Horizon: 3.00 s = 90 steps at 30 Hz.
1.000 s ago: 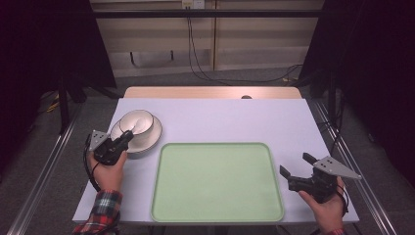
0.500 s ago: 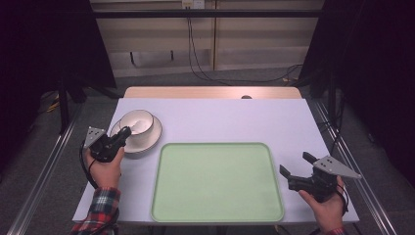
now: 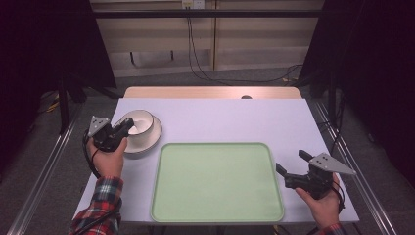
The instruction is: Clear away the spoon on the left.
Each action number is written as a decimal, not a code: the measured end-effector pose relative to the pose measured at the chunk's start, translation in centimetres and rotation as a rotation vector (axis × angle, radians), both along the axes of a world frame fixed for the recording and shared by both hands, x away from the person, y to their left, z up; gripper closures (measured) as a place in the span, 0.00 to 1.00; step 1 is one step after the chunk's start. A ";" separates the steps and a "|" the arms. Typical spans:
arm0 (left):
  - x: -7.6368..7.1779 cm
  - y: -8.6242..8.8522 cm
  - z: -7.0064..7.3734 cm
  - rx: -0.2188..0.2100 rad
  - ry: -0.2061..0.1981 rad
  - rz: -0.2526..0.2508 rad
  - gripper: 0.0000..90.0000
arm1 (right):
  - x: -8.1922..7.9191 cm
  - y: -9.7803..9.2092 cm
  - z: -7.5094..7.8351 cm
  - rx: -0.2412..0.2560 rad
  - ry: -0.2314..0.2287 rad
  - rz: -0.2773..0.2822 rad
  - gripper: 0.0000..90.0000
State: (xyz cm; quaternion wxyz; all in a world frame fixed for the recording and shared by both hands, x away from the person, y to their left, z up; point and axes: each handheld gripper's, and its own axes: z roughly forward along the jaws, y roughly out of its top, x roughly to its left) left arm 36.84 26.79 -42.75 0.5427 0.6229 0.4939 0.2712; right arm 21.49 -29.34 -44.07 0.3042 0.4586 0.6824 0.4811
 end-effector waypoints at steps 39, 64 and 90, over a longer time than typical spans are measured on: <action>-1.1 -0.8 8.0 -0.069 -0.053 -0.069 0.94 | -0.7 0.2 0.1 0.002 -0.012 0.017 0.05; -4.1 -3.6 7.7 -0.099 0.015 -0.255 0.94 | 0.6 1.3 -0.2 -0.020 0.008 0.047 0.03; -6.6 -5.8 6.3 -0.115 0.055 -0.410 0.94 | 0.3 0.9 -0.4 -0.023 0.037 0.028 0.01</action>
